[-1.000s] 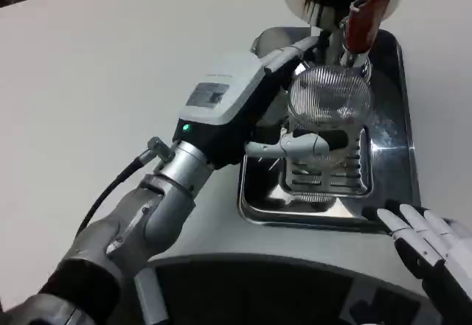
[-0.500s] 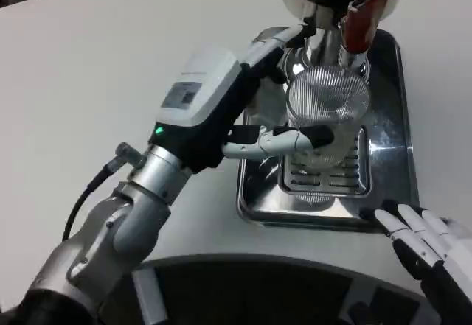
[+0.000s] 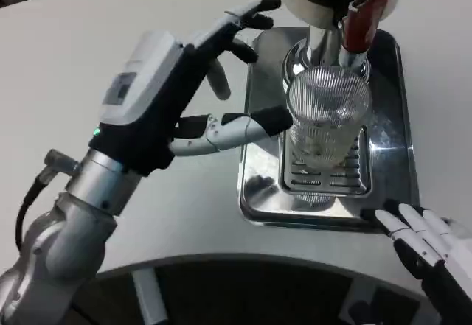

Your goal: Grasp the cup under the faucet to collect the drink, then remove the cup.

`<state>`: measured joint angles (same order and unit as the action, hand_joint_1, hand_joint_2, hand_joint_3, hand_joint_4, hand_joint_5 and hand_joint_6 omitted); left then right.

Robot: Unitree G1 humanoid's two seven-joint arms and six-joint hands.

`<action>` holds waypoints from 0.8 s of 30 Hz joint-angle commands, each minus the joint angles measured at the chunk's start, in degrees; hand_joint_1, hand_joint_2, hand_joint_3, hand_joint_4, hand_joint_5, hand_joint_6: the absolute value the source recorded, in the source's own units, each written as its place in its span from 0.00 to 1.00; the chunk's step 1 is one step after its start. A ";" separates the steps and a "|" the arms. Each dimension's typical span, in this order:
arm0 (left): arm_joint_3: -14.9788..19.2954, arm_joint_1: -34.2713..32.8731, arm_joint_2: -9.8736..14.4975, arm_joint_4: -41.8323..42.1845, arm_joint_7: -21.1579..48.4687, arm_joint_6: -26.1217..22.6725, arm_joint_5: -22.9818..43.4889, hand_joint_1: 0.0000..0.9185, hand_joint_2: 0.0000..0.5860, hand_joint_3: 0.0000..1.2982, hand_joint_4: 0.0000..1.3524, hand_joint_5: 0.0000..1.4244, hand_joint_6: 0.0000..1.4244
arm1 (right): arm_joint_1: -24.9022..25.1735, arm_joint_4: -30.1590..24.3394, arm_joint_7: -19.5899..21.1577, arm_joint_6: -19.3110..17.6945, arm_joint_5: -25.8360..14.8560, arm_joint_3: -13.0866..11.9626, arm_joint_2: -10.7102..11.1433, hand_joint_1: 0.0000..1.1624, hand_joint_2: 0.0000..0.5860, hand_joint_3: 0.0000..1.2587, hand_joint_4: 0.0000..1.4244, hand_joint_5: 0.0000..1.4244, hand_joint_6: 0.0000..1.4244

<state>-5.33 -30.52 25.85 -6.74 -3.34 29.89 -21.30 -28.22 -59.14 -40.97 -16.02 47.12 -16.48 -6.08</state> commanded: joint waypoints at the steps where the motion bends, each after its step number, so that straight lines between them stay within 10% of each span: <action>1: 2.93 2.60 1.30 3.89 5.15 -1.34 6.32 0.03 0.15 0.19 0.23 0.29 0.44 | 0.24 -0.86 0.36 1.21 0.92 0.65 -3.96 0.34 0.70 0.07 0.00 0.00 0.00; 24: 10.28 -3.50 6.12 7.70 41.04 -26.70 44.07 0.00 0.21 0.19 0.13 0.19 0.21 | 0.98 -0.86 1.08 4.97 5.80 5.55 -3.12 0.35 0.70 0.07 0.00 0.00 0.00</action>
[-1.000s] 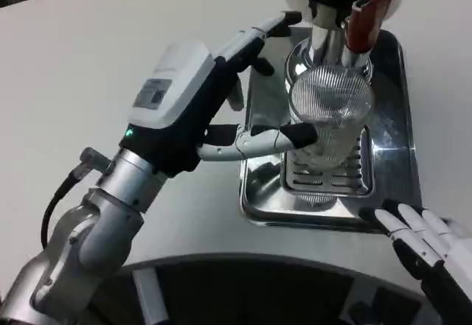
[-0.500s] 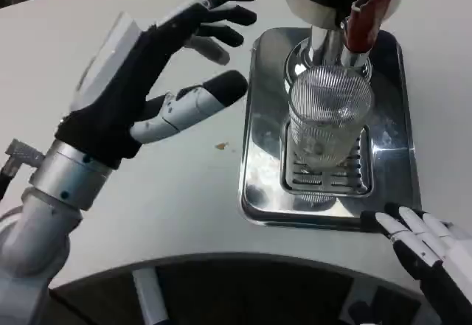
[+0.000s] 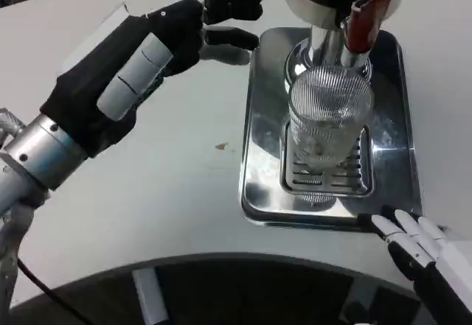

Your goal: Grasp the cup under the faucet to collect the drink, then remove the cup.

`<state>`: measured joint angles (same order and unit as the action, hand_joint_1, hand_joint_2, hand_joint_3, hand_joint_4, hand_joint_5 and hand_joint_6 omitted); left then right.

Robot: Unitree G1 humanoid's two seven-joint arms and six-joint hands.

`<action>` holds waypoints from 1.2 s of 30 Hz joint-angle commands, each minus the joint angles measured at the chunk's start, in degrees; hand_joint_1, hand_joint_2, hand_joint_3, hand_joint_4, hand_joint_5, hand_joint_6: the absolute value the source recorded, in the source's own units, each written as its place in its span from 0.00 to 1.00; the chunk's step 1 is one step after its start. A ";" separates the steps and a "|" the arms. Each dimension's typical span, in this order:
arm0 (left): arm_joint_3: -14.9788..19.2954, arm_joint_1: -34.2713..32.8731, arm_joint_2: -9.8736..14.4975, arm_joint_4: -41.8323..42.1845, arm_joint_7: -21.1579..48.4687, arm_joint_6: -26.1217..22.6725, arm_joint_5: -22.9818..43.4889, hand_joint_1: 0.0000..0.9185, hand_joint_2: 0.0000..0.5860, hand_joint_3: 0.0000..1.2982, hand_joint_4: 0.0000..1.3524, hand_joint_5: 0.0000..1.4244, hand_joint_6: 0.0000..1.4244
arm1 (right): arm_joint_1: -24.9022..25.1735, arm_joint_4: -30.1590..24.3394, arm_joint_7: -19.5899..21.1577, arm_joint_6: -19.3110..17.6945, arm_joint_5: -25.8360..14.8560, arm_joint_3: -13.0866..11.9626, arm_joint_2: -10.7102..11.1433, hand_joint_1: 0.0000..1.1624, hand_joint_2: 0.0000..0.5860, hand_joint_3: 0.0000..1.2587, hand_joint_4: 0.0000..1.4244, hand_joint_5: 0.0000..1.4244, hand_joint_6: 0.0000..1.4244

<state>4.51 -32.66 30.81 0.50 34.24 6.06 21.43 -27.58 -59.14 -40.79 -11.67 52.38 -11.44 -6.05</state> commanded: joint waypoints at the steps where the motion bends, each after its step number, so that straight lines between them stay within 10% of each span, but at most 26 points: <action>1: 0.32 -1.98 1.10 0.47 4.26 -3.53 1.49 0.00 0.21 0.19 0.13 0.19 0.21 | 0.33 -0.86 0.94 0.74 0.63 0.61 -3.08 0.35 0.70 0.07 0.00 0.00 0.00; 36: -5.65 -21.47 -10.26 -9.27 5.63 -10.26 -3.54 0.00 0.19 0.17 0.12 0.19 0.21 | -3.12 -0.86 3.36 -0.34 -1.69 -0.14 -2.76 0.35 0.70 0.07 0.00 0.00 0.00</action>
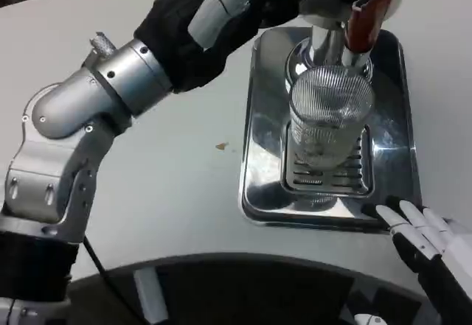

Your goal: Grasp the cup under the faucet to collect the drink, then remove the cup.

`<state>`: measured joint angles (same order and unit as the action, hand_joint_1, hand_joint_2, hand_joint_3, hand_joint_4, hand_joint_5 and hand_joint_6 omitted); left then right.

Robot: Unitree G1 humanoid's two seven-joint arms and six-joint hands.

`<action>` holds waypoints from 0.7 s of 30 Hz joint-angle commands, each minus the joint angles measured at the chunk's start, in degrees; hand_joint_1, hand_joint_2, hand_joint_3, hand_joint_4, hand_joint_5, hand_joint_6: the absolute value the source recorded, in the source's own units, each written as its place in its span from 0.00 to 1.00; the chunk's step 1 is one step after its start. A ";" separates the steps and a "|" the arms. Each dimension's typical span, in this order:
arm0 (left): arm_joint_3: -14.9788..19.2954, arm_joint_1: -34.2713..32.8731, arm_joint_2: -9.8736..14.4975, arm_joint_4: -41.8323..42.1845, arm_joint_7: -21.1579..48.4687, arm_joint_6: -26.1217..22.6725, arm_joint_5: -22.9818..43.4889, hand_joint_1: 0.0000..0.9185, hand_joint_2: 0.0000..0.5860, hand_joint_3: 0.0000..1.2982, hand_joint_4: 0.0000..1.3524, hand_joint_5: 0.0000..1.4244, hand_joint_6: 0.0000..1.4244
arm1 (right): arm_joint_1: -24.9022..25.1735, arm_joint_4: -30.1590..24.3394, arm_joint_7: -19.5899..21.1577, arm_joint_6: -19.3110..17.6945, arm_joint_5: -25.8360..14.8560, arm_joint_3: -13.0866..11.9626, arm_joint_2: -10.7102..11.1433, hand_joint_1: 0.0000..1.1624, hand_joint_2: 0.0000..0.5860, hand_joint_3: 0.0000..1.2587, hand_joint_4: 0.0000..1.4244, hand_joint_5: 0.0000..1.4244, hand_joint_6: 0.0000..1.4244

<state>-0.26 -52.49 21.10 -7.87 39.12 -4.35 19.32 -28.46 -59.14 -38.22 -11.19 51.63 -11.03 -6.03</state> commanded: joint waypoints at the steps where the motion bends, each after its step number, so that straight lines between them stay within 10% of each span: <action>1: -1.15 -1.97 -0.71 -1.18 0.85 0.17 -1.57 0.00 0.19 0.17 0.12 0.19 0.21 | -2.28 -0.86 0.82 -0.86 -1.04 -0.62 -2.80 0.35 0.70 0.07 0.00 0.00 0.00; 21: -5.52 -5.85 -2.70 -5.19 4.14 1.38 -7.18 0.00 0.19 0.16 0.11 0.19 0.20 | -5.37 -0.86 2.55 -3.08 -3.11 -0.69 -4.27 0.35 0.70 0.07 0.00 0.00 0.00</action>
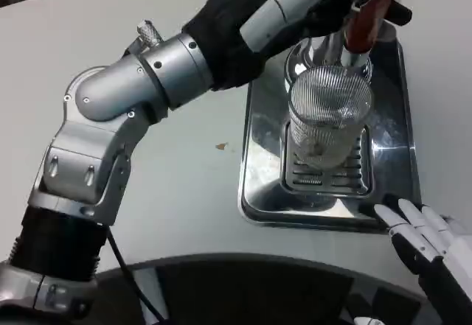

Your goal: Grasp the cup under the faucet to collect the drink, then remove the cup.

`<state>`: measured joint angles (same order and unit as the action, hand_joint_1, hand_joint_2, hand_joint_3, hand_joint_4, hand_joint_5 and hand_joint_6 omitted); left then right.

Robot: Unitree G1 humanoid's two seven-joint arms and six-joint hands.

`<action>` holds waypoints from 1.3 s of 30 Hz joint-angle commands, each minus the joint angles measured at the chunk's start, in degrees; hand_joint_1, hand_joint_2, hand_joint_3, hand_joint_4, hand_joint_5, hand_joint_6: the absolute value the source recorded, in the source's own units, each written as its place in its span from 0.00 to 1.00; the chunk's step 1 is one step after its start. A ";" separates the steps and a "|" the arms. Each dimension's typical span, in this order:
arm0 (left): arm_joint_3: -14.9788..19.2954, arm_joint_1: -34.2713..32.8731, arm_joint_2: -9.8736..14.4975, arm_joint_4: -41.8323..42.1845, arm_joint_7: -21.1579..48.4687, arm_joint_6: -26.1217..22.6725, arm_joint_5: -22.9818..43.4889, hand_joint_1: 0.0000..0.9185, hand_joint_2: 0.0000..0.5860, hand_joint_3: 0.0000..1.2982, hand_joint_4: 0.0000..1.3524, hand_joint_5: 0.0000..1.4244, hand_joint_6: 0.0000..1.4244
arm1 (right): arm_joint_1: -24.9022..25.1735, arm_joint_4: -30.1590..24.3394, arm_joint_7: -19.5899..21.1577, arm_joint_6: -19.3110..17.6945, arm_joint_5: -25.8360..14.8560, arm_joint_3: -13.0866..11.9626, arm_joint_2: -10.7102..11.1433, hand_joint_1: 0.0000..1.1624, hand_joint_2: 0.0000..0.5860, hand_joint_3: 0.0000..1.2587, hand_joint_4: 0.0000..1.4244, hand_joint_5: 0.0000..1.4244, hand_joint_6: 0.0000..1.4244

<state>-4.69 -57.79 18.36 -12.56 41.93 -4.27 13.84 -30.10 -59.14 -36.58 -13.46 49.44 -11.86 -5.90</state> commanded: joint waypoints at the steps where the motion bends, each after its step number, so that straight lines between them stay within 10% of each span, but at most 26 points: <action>1: -1.36 -0.45 0.09 -0.48 1.50 1.78 -2.23 0.00 0.19 0.16 0.11 0.19 0.20 | -3.73 -0.86 0.93 -0.76 -0.98 0.16 -4.41 0.35 0.70 0.07 0.00 0.00 0.00; 21: -6.03 -0.27 1.25 -3.63 3.72 14.16 -10.38 0.00 0.15 0.12 0.06 0.13 0.15 | -1.59 -0.86 1.03 9.98 -8.60 2.02 -2.72 0.34 0.67 0.01 0.00 0.00 0.00; 33: -7.65 -0.91 2.70 -4.46 4.75 17.73 -12.43 0.00 0.14 0.10 0.03 0.10 0.12 | 1.12 0.67 7.39 19.79 -18.52 5.43 0.81 0.35 0.54 0.00 0.00 0.00 0.00; 39: -8.11 -1.37 3.31 -4.29 4.87 19.25 -13.50 0.00 0.14 0.10 0.02 0.09 0.12 | 2.41 5.93 14.48 17.86 -23.04 6.20 2.13 0.37 0.54 0.00 0.00 0.00 0.00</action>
<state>-10.71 -59.98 21.11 -16.37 44.08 14.16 1.94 -27.41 -56.08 -25.49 5.93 28.50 -6.02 -4.00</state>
